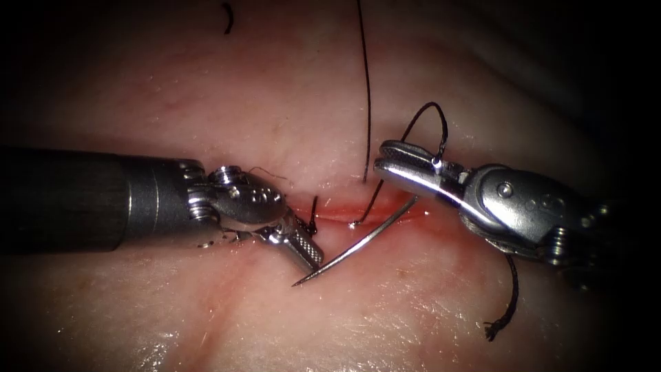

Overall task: Wound Closure
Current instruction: Pass the needle back to the left gripper to adjust grip

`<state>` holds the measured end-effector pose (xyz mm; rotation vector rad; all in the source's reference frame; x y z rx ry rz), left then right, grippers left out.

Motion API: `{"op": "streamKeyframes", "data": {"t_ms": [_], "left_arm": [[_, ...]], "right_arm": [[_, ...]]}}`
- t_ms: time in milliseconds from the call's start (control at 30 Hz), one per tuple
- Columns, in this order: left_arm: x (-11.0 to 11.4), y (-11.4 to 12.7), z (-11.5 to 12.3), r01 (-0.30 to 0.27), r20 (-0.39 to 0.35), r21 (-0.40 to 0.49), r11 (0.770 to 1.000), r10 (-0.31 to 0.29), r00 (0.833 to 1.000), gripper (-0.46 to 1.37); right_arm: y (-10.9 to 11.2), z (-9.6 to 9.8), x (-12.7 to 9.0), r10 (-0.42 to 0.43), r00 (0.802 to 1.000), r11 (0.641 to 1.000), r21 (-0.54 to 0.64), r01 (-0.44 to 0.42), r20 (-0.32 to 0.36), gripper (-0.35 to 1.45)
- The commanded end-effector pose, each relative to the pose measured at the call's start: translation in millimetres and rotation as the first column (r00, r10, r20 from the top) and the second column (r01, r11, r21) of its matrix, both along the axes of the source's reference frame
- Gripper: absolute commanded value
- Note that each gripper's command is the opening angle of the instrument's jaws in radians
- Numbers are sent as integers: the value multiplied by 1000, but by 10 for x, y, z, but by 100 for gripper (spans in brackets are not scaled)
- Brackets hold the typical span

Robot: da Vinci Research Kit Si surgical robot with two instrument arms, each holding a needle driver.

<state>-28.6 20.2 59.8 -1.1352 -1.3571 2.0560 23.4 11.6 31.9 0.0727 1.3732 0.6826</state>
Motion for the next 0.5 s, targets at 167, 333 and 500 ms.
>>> {"op": "streamKeyframes", "data": {"t_ms": [167,333,500], "left_arm": [[-3,3,-1,10,10,7,1000,-10,1000,10],[-2,10,-5,33,17,13,999,-33,999,23],[3,31,-17,78,29,11,997,-79,996,27]], "right_arm": [[-3,-3,0,0,1000,1000,-6,0,1,-35],[-5,-6,0,-21,1000,1000,-7,21,-5,-35],[-9,-12,0,-55,998,998,-24,54,-35,-35]]}}
